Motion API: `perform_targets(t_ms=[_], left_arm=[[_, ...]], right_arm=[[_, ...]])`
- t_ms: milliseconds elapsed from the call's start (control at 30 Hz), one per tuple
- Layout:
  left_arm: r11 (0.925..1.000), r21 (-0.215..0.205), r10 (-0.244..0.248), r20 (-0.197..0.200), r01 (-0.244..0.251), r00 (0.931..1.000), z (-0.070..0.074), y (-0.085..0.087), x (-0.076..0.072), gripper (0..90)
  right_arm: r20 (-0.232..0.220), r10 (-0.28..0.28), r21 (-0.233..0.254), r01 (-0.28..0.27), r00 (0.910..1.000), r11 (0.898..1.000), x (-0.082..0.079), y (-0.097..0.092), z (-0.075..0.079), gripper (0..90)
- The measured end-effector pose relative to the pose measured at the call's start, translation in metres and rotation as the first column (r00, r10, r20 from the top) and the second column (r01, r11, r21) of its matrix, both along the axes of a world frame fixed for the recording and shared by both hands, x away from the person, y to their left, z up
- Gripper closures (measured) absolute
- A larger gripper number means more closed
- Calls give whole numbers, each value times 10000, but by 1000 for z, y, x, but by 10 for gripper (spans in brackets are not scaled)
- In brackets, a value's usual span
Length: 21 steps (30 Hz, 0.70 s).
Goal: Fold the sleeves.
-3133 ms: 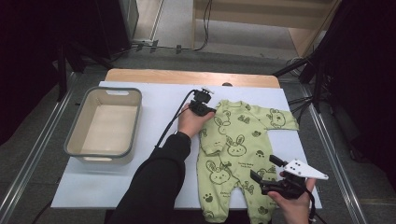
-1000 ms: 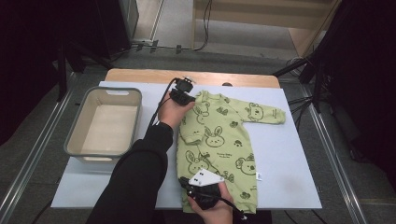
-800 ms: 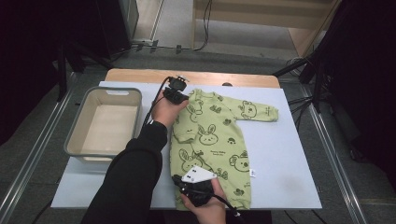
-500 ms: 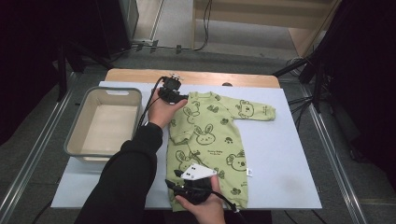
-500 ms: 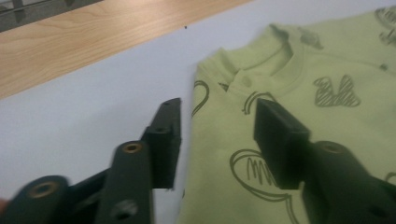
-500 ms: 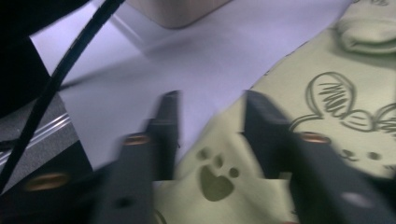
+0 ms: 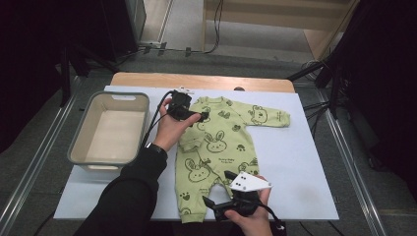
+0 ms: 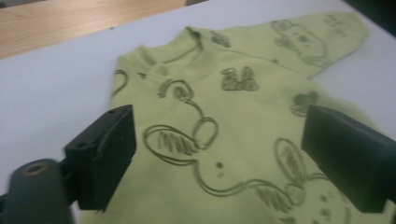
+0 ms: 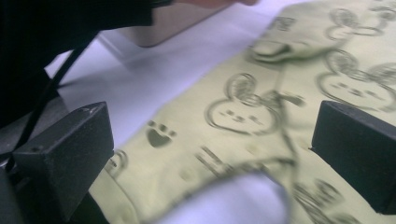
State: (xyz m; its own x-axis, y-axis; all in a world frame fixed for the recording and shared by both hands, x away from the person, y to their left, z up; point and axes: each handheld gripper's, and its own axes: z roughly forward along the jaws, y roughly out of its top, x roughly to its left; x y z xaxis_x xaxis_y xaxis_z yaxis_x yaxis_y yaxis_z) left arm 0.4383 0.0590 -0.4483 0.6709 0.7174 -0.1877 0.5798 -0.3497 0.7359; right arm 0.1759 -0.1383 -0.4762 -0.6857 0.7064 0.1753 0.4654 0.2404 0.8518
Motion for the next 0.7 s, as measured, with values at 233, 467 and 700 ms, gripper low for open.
perform_targets(t_ms=[233,467,700], left_arm=[[9983,-580,-120,-126,113,9998,-4,7,-30,65],[9995,-31,-308,-36,307,9995,-24,12,-67,159],[9979,572,-332,247,318,9991,-35,13,-95,353]], right_arm=[[-259,-656,-76,655,9975,9978,-11,-41,-6,0],[-679,-899,-391,874,9936,9954,-32,-64,-21,0],[-685,-1107,-1109,1027,9915,9885,-46,-68,-30,45]])
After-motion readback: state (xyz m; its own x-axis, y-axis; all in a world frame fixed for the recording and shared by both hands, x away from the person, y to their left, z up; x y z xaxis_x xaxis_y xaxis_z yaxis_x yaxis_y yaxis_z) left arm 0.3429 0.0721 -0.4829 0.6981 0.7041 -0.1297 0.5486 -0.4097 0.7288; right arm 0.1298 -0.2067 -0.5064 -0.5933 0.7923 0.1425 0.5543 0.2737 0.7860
